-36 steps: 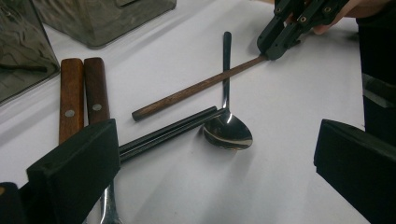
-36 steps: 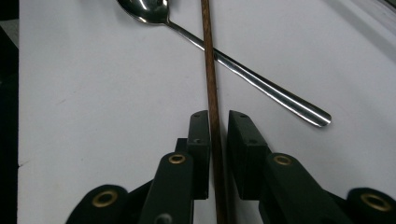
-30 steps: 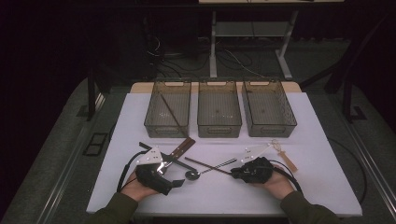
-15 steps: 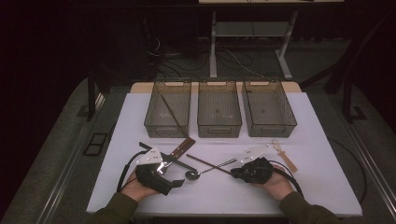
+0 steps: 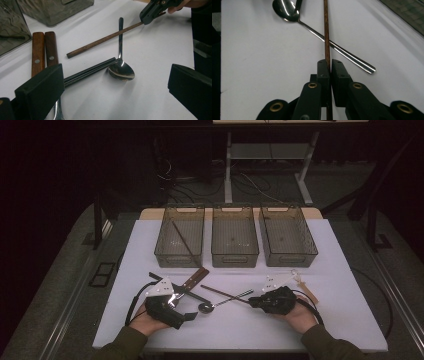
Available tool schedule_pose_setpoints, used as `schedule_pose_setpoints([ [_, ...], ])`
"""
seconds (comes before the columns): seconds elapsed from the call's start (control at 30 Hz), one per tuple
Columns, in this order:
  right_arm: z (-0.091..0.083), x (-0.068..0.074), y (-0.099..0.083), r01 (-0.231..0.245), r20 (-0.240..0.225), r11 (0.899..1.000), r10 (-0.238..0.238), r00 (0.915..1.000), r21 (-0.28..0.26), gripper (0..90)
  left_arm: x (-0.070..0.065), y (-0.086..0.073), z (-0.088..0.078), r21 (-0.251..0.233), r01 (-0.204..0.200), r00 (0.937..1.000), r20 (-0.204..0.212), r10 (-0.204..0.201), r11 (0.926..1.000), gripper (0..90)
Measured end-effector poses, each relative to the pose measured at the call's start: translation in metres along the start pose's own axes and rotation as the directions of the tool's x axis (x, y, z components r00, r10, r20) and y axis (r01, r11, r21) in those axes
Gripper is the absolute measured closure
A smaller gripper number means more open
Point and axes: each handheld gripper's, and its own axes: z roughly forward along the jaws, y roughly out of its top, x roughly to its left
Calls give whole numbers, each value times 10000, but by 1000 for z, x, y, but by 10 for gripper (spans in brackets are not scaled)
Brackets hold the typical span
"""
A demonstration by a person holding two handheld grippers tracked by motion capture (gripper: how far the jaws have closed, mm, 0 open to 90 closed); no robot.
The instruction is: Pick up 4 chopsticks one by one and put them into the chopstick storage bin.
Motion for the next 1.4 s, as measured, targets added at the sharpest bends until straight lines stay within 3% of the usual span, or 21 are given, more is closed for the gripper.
schedule_pose_setpoints([
  [0.3, -9, -2, 2, -57, -39, 9990, 56, 10000, -453, 852, 0, 0, 0, -8, 13, 10000, 19, -13, 10000, 0],
  [0.83, -18, -3, 10, -315, -129, 9963, 306, 9994, -804, 851, 1, 0, 0, 24, 58, 10000, 21, -58, 10000, 0],
  [1.4, -29, -11, 32, -688, -18, 9882, 692, 9976, -1366, 852, 0, 0, 1, -29, 120, 9999, -11, -120, 9999, 0],
])
